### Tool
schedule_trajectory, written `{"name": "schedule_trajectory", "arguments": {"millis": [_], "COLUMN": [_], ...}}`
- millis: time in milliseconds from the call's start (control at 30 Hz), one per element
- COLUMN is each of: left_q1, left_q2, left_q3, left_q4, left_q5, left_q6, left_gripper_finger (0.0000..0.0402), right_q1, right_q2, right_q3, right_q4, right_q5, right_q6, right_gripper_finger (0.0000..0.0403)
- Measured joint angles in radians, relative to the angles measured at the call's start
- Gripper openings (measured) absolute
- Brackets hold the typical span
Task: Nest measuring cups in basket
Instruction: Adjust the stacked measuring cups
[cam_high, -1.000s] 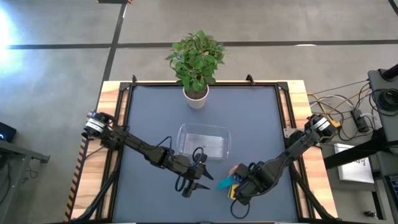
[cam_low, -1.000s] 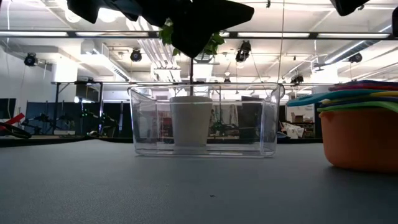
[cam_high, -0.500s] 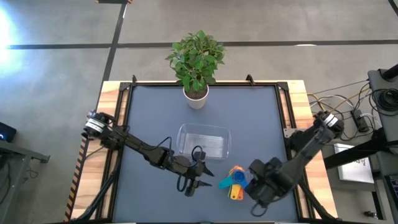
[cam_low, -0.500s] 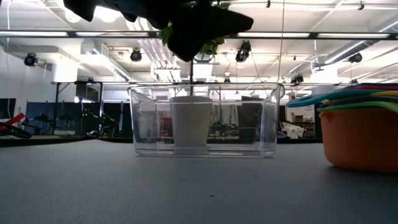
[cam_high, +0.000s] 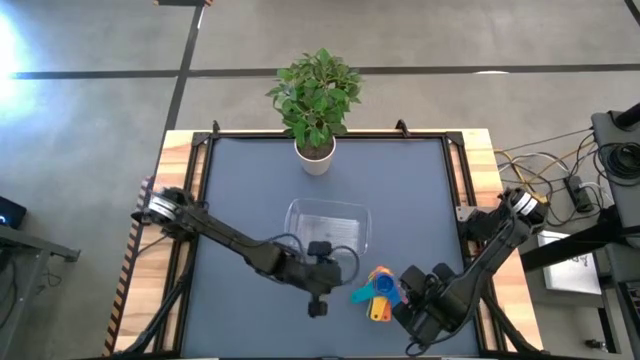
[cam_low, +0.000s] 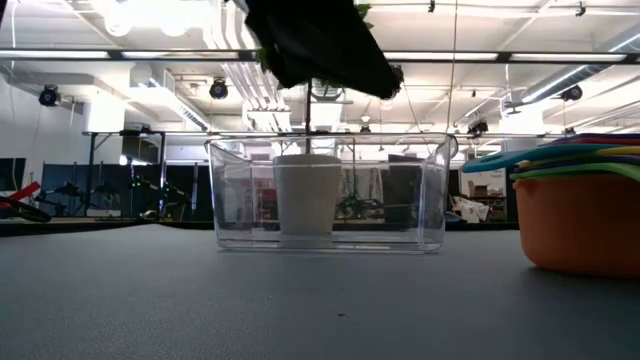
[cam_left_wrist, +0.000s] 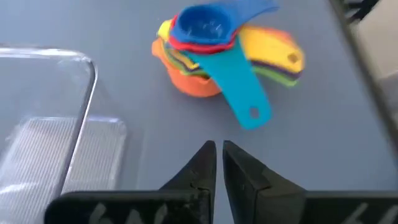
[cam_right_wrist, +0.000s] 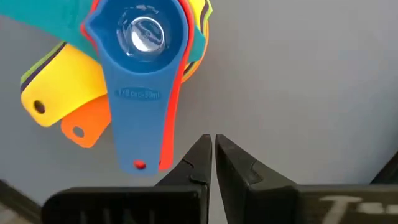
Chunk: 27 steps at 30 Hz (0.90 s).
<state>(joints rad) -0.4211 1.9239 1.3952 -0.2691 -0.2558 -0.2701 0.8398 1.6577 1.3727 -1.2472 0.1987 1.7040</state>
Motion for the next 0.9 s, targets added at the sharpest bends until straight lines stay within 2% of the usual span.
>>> {"name": "schedule_trajectory", "arguments": {"millis": [300, 467, 667, 900], "left_q1": [-0.004, -0.004, -0.013, -0.021], "left_q2": [0.303, 0.413, 0.477, 0.506], "left_q3": [0.404, 0.592, 0.719, 0.75], "left_q4": [-0.335, -0.496, -0.533, -0.541], "left_q5": [-0.043, -0.102, -0.092, -0.046], "left_q6": [-0.006, -0.031, -0.032, -0.053], "left_gripper_finger": [0.0001, 0.0, 0.0, 0.0], "right_q1": [0.003, 0.008, 0.006, 0.006], "right_q2": [0.035, 0.061, 0.096, 0.116], "right_q3": [-0.002, -0.003, -0.005, -0.005], "right_q4": [0.004, 0.025, 0.133, 0.208], "right_q5": [-0.036, -0.067, -0.08, -0.071], "right_q6": [0.039, 0.045, -0.013, -0.029], "right_gripper_finger": [0.0008, 0.0008, 0.0008, 0.0008]}}
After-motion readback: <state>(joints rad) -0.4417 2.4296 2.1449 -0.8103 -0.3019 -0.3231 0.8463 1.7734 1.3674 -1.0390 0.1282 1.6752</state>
